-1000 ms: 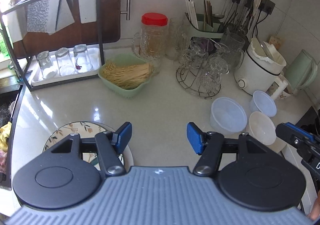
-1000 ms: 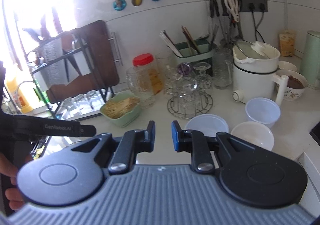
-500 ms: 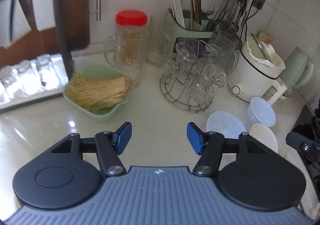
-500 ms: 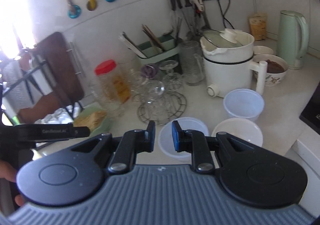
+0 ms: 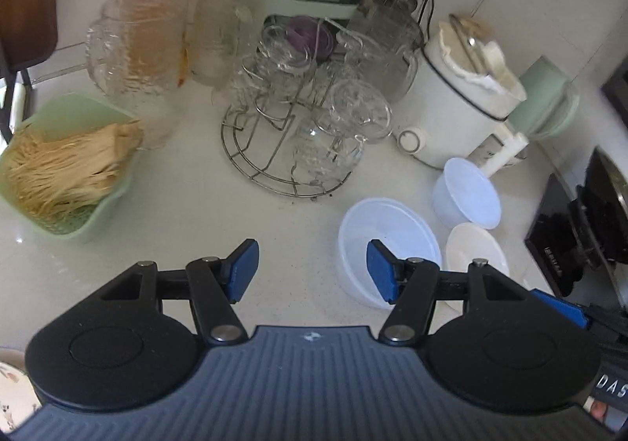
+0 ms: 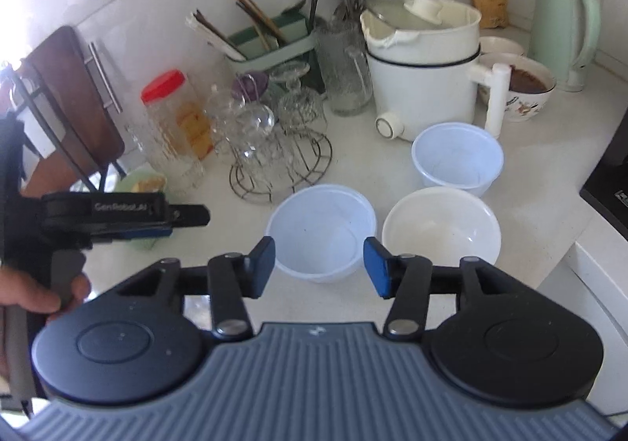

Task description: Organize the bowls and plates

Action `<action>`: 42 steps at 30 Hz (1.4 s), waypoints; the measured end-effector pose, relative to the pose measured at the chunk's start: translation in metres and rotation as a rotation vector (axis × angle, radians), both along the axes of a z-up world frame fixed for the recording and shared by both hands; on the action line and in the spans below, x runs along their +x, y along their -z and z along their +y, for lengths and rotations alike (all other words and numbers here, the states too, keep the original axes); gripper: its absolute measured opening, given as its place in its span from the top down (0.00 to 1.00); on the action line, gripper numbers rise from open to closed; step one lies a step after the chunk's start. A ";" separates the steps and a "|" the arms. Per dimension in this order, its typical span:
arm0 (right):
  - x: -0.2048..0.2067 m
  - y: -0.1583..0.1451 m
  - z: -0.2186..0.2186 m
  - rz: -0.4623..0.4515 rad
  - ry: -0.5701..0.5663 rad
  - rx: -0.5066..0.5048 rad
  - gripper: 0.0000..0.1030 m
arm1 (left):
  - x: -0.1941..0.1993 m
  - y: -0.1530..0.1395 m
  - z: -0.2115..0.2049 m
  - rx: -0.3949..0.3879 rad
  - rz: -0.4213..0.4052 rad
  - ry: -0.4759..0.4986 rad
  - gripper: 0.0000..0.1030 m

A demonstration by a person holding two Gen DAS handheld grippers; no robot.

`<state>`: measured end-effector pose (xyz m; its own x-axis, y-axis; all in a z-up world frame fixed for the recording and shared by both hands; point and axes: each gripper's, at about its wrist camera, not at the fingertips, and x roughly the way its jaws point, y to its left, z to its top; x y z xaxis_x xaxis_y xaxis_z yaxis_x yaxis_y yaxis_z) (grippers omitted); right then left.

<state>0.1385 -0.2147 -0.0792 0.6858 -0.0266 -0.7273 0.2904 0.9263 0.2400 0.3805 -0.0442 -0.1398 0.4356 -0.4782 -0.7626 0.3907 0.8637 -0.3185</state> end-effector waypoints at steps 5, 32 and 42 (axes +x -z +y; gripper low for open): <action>0.012 0.020 -0.019 0.034 -0.022 0.048 0.50 | 0.012 0.014 -0.018 -0.001 0.070 -0.022 0.36; 0.042 0.081 -0.042 0.144 0.084 0.355 0.51 | 0.037 0.056 -0.077 0.127 0.161 0.061 0.71; 0.044 0.083 -0.049 0.132 0.132 0.354 0.59 | 0.036 0.056 -0.071 0.104 0.185 0.018 0.94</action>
<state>0.1828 -0.2634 -0.1621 0.5932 0.1597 -0.7891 0.4515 0.7455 0.4903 0.4166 -0.1151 -0.1959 0.2754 -0.3996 -0.8744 0.3495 0.8889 -0.2961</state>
